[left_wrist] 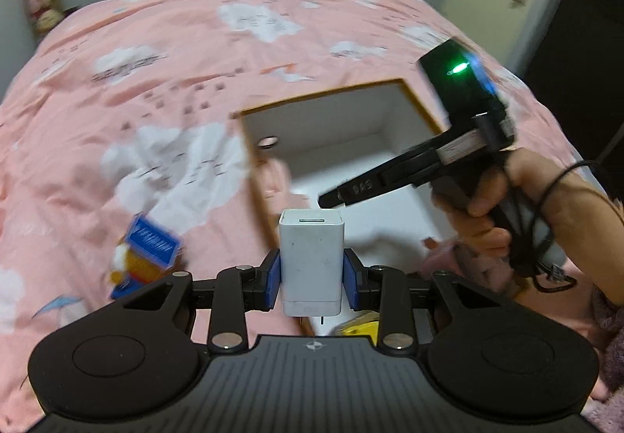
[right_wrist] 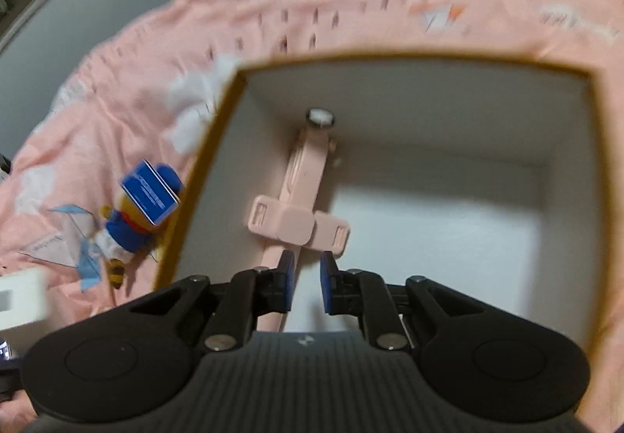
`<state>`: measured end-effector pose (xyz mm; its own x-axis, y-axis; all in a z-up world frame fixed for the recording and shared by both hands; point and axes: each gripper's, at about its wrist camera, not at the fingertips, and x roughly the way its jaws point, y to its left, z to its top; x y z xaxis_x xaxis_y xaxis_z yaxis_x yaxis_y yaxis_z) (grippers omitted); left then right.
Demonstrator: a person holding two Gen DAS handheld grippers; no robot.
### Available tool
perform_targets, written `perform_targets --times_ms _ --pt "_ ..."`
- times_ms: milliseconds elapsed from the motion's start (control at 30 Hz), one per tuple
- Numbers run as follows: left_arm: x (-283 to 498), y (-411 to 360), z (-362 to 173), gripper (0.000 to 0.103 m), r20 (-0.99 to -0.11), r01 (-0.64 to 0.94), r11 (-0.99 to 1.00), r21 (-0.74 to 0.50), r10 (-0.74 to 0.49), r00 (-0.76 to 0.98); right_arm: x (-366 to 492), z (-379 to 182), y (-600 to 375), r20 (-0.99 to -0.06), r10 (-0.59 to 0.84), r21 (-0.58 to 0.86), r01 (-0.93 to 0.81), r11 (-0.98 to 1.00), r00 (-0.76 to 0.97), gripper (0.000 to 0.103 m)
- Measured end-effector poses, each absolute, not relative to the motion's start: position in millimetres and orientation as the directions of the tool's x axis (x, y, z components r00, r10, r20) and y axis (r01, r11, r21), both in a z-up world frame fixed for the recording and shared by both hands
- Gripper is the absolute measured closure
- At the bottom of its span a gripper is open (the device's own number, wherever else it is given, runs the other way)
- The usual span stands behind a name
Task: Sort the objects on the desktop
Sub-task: 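Withdraw the right gripper from the box while the left holds the charger, then lower the white charger plug into the orange box and open the left gripper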
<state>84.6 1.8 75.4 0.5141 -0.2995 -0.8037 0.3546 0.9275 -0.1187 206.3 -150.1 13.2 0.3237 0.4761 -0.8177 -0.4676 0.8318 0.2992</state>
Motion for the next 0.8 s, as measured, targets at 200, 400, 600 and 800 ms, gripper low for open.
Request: perform_targets --times_ms 200,400,600,800 --pt "93.5 -45.5 55.2 0.066 -0.875 0.505 0.863 -0.025 -0.264 0.407 173.8 40.3 -191.6 -0.721 0.495 0.296 -0.43 0.853 0.485 0.082" --pt "100.0 -63.9 30.2 0.066 -0.926 0.549 0.836 0.006 -0.203 0.318 165.0 28.5 -204.3 -0.697 0.574 0.407 -0.421 0.81 0.431 0.082" --pt "107.1 -65.0 18.9 0.066 -0.946 0.533 0.846 -0.004 -0.177 0.273 163.5 19.8 -207.3 -0.633 0.726 0.599 -0.426 0.678 0.268 0.083" --pt "111.5 -76.2 11.8 0.066 -0.952 0.549 0.835 0.036 -0.139 0.274 150.5 14.2 -195.2 -0.636 0.752 0.606 -0.491 0.626 0.174 0.083"
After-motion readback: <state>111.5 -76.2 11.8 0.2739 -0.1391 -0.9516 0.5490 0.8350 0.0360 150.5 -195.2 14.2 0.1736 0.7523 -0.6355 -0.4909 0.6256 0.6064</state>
